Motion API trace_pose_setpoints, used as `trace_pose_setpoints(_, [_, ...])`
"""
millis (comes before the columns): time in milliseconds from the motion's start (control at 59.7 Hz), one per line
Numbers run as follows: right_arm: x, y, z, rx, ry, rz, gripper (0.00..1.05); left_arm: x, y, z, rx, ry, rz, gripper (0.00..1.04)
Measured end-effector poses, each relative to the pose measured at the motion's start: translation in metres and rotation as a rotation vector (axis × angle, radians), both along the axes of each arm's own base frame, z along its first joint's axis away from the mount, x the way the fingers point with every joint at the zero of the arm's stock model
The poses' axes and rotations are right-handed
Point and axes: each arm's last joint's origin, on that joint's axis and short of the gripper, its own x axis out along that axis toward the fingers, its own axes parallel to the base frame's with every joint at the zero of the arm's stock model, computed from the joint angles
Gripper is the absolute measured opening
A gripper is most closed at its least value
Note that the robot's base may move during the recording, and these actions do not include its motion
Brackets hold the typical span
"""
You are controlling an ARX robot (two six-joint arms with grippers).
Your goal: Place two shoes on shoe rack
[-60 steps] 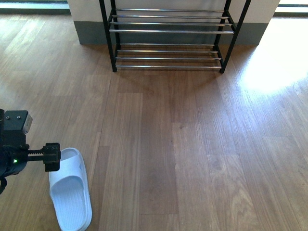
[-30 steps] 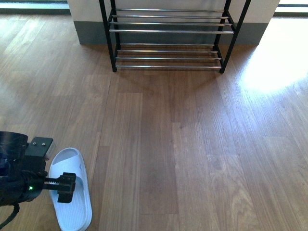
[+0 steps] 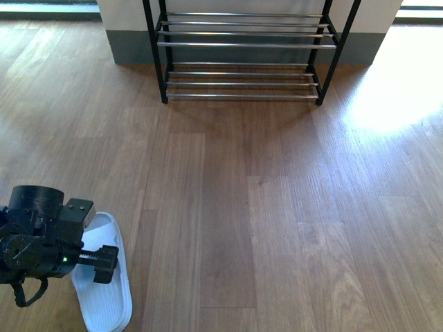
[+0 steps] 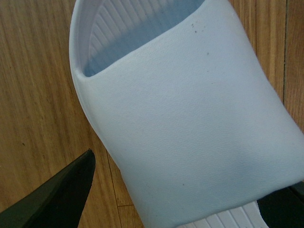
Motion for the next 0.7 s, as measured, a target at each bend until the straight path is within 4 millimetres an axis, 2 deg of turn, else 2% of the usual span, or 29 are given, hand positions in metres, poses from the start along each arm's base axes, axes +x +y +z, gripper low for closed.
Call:
trace_pose_setpoints(151, [0.000, 0.000, 0.000, 0.000, 0.000, 0.000, 0.01, 0.001, 0.001, -0.004, 0.007, 0.006, 0.004, 0.95])
trace_pose_setpoints(251, [0.000, 0.000, 0.000, 0.000, 0.000, 0.000, 0.01, 0.012, -0.003, -0.016, 0.008, 0.037, -0.012, 0.95])
trace_pose_setpoints(335, [0.000, 0.000, 0.000, 0.000, 0.000, 0.000, 0.01, 0.019, -0.002, -0.022, 0.008, 0.052, -0.020, 0.89])
trace_pose_setpoints(368, [0.000, 0.000, 0.000, 0.000, 0.000, 0.000, 0.01, 0.023, -0.002, -0.023, 0.010, 0.049, -0.026, 0.83])
trace_pose_setpoints(536, [0.000, 0.000, 0.000, 0.000, 0.000, 0.000, 0.01, 0.026, -0.002, -0.025, 0.023, 0.053, -0.026, 0.68])
trace_pose_setpoints(703, [0.000, 0.000, 0.000, 0.000, 0.000, 0.000, 0.01, 0.027, -0.001, -0.025, 0.035, 0.051, -0.021, 0.60])
